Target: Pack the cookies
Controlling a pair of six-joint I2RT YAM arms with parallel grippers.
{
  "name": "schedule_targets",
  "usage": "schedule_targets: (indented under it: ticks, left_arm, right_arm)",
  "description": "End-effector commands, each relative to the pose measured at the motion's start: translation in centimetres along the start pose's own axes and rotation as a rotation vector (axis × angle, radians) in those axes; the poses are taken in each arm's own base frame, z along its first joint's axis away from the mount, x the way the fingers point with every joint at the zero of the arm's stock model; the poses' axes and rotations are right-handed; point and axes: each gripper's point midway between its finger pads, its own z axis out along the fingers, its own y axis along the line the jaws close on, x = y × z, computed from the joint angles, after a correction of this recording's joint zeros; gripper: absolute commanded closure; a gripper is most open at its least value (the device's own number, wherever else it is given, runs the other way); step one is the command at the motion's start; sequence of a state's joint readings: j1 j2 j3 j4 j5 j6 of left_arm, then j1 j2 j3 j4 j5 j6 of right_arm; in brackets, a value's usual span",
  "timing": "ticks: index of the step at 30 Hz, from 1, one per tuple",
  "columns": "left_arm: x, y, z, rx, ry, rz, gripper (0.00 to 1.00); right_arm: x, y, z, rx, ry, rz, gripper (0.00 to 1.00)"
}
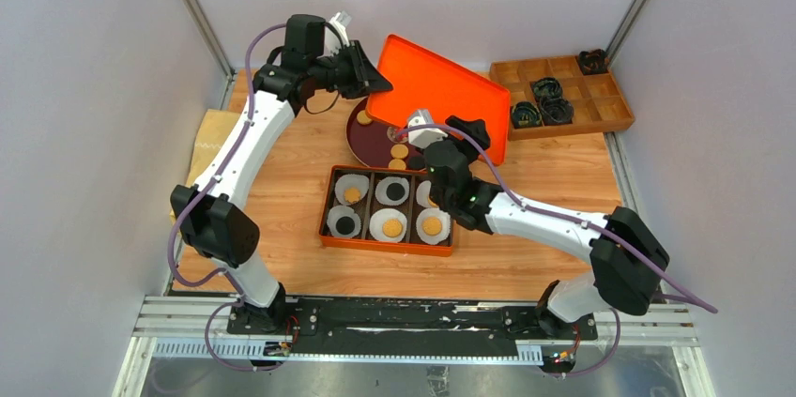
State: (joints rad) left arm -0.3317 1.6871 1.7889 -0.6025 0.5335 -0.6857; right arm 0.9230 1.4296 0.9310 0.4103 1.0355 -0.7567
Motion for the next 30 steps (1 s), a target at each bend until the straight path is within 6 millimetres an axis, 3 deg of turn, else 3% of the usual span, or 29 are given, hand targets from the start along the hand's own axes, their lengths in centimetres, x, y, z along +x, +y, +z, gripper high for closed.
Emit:
schedule_targets:
  ticks: [1,5,10,14,16,19,24,28,30]
  left_arm:
    - [0.7,-1.1,-2.2,0.039,0.022,0.043,0.92]
    - [0.4,-0.5,-2.4,0.031,0.009,0.063,0.85]
    - [0.6,-0.2,-2.0,0.048,0.015,0.074,0.79]
    - [1.1,-0.2,-1.5,0.075,0.032,0.063,0.80]
    - [1.2,-0.2,-1.5,0.080,0.036,0.063,0.70]
    - [0.7,-0.6,-1.7,0.086,0.024,0.086,0.43]
    - [-0.6,-2.6,-2.4,0.149,-0.015,0.112,0.20]
    - [-2.7,-3.6,-3.5,0.186,-0.119,0.129,0.14]
    - [-4.6,-3.2,-4.6,0.158,-0.203,0.135,0.14]
  right_arm:
    - [-0.8,-4.2,-0.9,0.131,0.011,0.149,0.31]
    - [-1.0,-5.4,-1.6,0.043,-0.014,0.205,0.47]
    - [-2.0,-7.2,-1.8,-0.049,-0.062,0.270,0.56]
    - [-2.5,-7.8,-1.8,-0.079,-0.081,0.287,0.60]
    - [-2.6,-7.5,-1.6,-0.095,-0.085,0.281,0.62]
    - [-2.9,-7.0,-1.7,-0.125,-0.091,0.290,0.65]
    - [-2.8,-7.3,-1.7,-0.120,-0.094,0.291,0.68]
    - [-3.4,-7.5,-2.2,-0.181,-0.117,0.353,0.71]
    - [-3.3,-7.3,-2.4,-0.241,-0.108,0.395,0.72]
